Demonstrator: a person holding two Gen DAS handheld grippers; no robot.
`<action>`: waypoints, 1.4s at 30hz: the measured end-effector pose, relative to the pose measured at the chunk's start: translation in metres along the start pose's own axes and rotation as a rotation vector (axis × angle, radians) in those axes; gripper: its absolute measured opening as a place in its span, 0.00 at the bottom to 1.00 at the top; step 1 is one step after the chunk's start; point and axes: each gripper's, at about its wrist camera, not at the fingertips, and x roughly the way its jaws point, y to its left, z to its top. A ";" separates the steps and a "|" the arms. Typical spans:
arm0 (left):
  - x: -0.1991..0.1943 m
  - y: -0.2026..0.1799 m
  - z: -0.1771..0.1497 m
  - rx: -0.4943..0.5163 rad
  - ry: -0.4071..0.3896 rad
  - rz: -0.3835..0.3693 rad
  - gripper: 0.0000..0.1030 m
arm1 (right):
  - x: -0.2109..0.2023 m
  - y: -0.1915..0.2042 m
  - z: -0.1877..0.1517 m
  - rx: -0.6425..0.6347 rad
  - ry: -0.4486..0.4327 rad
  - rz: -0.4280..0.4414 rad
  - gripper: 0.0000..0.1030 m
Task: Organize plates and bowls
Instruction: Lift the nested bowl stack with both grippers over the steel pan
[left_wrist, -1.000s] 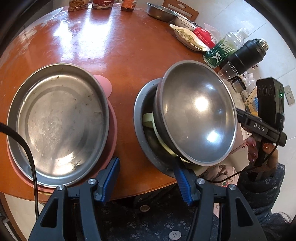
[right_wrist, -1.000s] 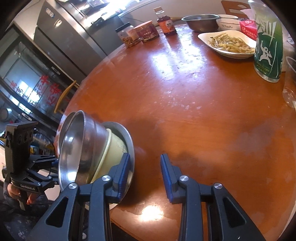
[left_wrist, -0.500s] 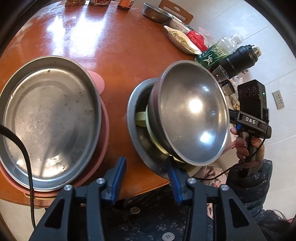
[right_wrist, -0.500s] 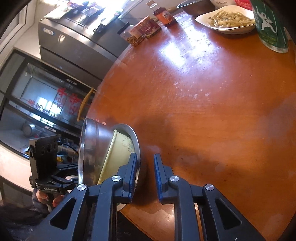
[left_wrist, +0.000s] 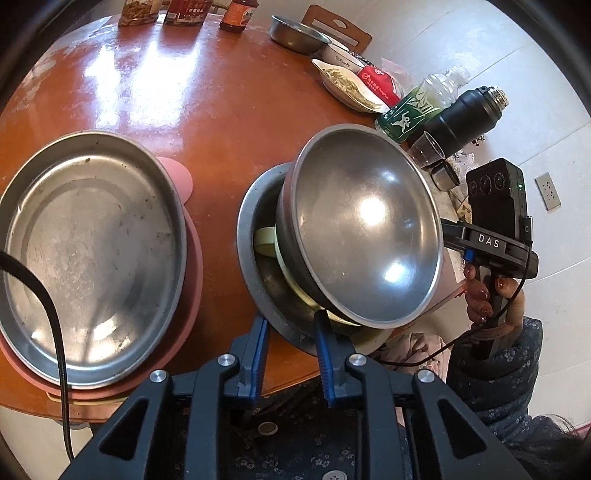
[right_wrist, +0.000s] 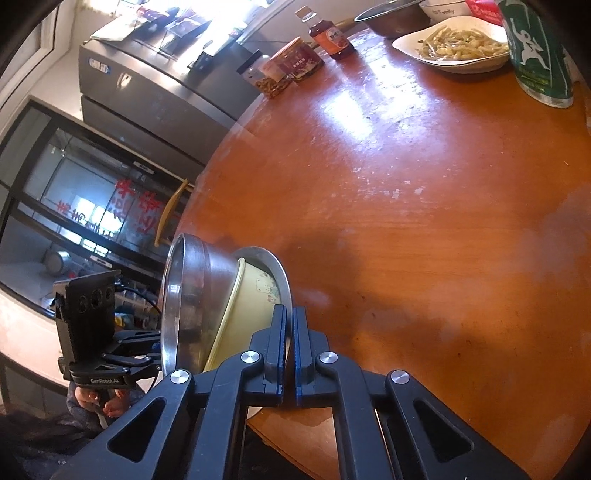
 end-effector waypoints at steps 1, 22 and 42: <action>0.000 -0.001 0.001 0.002 -0.001 0.001 0.24 | 0.000 -0.001 0.000 0.007 -0.005 0.002 0.03; -0.087 0.038 0.003 -0.029 -0.147 0.052 0.23 | 0.016 0.081 0.042 -0.119 -0.043 0.056 0.03; -0.129 0.113 -0.031 -0.078 -0.146 0.096 0.23 | 0.108 0.150 0.044 -0.158 0.050 0.048 0.04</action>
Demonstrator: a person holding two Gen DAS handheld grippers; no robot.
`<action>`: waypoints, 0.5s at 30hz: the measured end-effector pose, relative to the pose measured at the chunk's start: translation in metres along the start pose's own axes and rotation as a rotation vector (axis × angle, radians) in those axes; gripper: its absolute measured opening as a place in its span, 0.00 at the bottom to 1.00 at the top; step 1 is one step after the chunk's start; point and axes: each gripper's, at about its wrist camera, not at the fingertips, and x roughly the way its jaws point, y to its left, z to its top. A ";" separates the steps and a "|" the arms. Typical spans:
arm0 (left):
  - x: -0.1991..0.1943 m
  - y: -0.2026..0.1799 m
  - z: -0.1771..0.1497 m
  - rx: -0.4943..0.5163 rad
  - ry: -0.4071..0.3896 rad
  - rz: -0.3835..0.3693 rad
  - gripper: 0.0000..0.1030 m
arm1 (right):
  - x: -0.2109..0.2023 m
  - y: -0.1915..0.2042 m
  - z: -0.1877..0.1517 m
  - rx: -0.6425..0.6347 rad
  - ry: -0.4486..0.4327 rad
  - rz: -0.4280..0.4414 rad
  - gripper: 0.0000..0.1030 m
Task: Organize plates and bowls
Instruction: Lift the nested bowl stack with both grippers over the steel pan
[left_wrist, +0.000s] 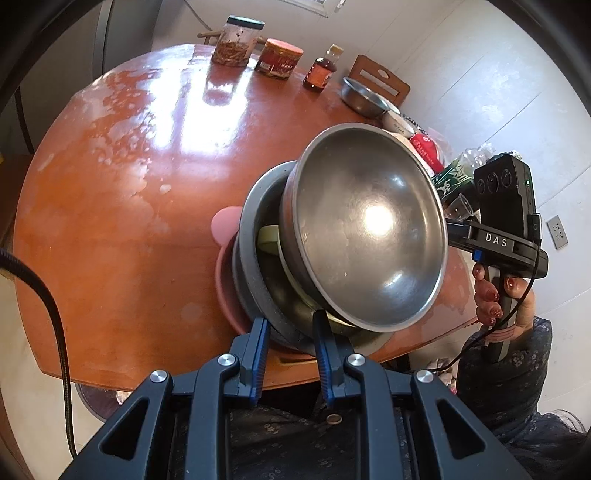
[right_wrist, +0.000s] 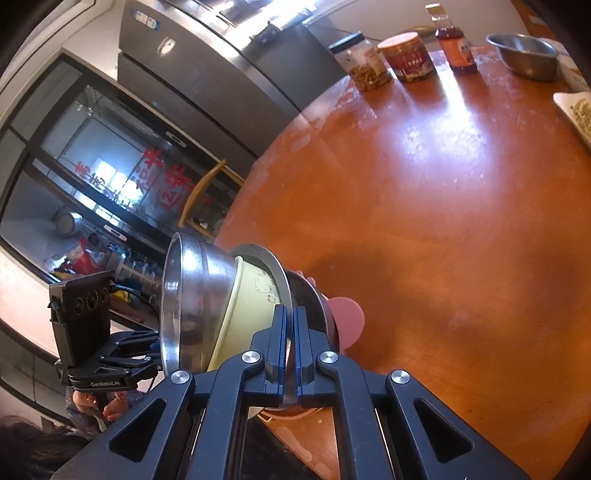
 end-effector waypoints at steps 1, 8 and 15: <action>0.001 0.002 -0.001 0.000 0.005 -0.002 0.23 | 0.003 0.000 -0.001 0.004 0.004 -0.004 0.04; 0.004 0.010 -0.003 -0.006 0.012 -0.017 0.23 | 0.011 -0.003 -0.005 0.022 0.018 -0.022 0.04; 0.011 0.014 -0.004 -0.015 0.029 -0.024 0.23 | 0.016 -0.007 -0.008 0.033 0.027 -0.026 0.04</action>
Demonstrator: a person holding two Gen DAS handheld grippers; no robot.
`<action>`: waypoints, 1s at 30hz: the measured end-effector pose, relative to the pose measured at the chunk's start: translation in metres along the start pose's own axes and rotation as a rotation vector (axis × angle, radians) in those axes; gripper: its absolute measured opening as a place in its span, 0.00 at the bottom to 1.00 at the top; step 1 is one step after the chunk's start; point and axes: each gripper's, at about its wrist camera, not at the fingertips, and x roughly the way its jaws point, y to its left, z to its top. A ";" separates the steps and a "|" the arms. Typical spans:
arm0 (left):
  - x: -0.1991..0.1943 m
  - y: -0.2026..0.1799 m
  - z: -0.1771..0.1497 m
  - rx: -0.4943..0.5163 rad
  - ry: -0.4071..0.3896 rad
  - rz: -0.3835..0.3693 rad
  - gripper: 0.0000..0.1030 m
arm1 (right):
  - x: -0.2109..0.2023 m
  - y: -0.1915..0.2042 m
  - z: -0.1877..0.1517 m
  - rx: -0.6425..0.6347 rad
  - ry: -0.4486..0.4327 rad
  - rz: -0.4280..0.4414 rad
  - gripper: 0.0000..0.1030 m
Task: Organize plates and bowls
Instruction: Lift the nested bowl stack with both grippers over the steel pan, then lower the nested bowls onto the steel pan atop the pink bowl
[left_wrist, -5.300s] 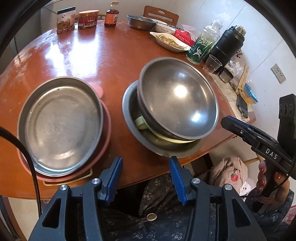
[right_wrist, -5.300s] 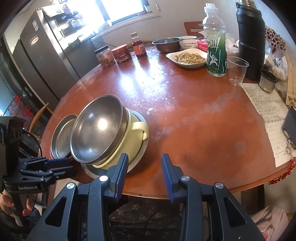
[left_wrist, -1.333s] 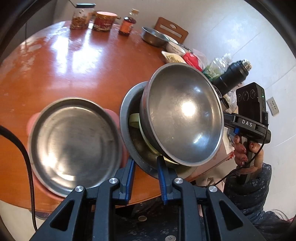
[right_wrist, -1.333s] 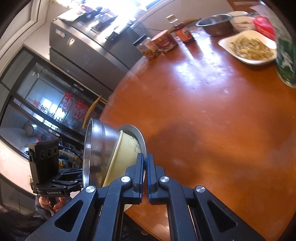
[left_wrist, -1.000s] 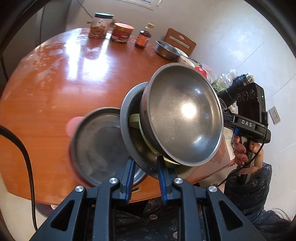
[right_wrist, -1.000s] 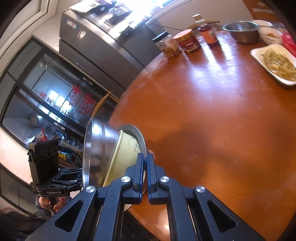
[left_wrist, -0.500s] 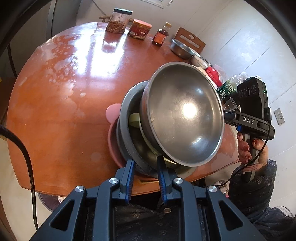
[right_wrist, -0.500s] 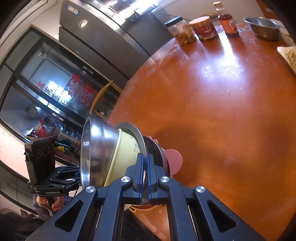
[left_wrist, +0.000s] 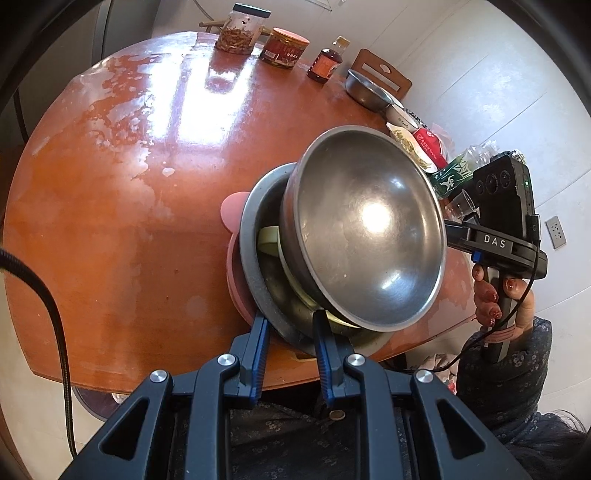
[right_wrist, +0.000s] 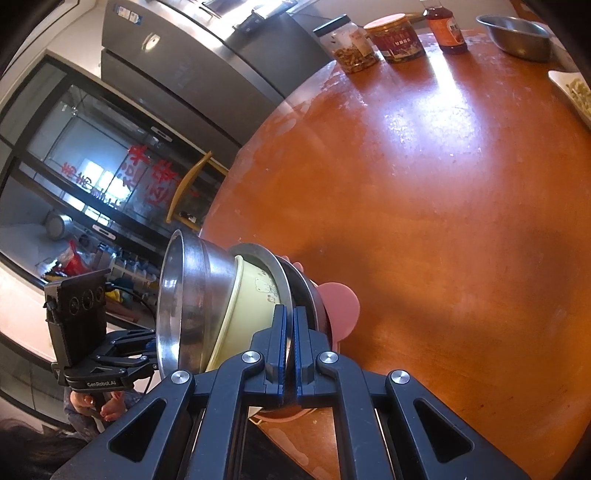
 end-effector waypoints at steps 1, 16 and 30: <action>0.001 0.000 0.000 0.000 0.001 0.001 0.23 | -0.001 0.001 0.000 0.002 -0.002 0.003 0.04; 0.009 0.001 0.001 -0.011 0.010 -0.004 0.22 | -0.001 0.003 0.000 -0.016 -0.018 -0.025 0.07; -0.003 0.003 -0.001 -0.013 -0.022 0.020 0.23 | -0.013 -0.002 0.001 -0.012 -0.060 -0.085 0.22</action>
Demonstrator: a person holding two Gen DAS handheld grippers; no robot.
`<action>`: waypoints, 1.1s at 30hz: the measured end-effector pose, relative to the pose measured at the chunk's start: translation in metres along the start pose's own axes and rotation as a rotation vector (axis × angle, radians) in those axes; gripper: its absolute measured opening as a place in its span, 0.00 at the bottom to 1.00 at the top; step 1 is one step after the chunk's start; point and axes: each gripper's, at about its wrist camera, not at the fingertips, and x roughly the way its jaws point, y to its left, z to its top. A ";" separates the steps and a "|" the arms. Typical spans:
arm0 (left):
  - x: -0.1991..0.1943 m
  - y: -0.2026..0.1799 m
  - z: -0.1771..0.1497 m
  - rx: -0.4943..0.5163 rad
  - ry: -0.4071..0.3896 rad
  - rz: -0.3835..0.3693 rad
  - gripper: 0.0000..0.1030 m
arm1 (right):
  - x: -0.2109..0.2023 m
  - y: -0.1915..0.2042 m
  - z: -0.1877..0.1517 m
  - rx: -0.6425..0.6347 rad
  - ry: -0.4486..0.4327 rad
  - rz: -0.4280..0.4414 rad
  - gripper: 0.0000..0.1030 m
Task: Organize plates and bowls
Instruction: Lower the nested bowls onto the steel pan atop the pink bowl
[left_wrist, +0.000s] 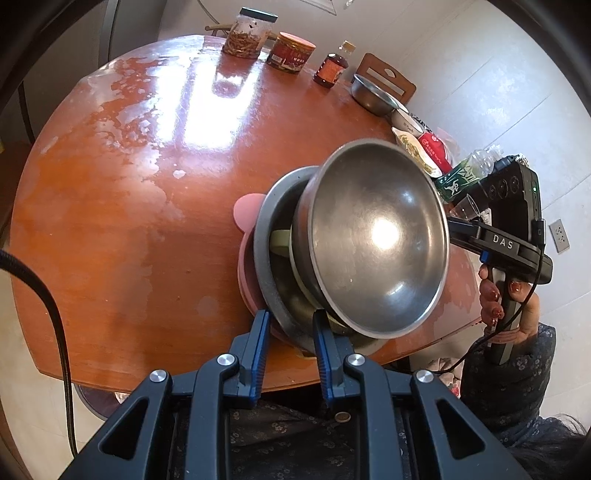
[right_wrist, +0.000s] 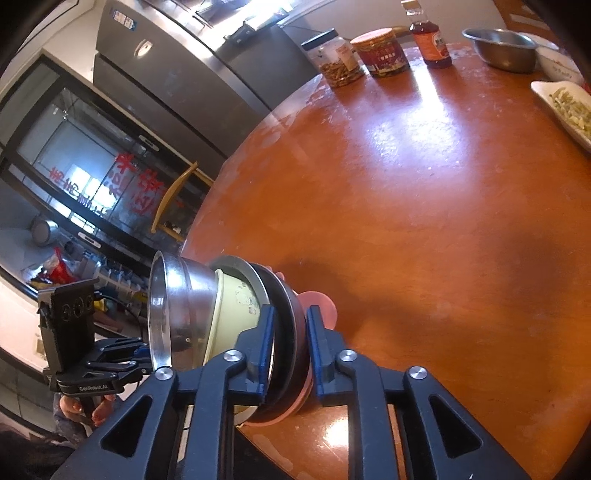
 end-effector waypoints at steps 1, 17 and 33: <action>-0.002 0.000 0.000 -0.002 -0.003 0.003 0.23 | -0.001 0.001 0.000 -0.003 -0.003 -0.006 0.23; -0.044 -0.004 -0.007 0.043 -0.190 0.195 0.49 | -0.054 0.025 -0.028 -0.095 -0.144 -0.175 0.45; -0.039 0.007 -0.016 0.032 -0.204 0.248 0.51 | -0.051 0.025 -0.063 -0.095 -0.122 -0.252 0.55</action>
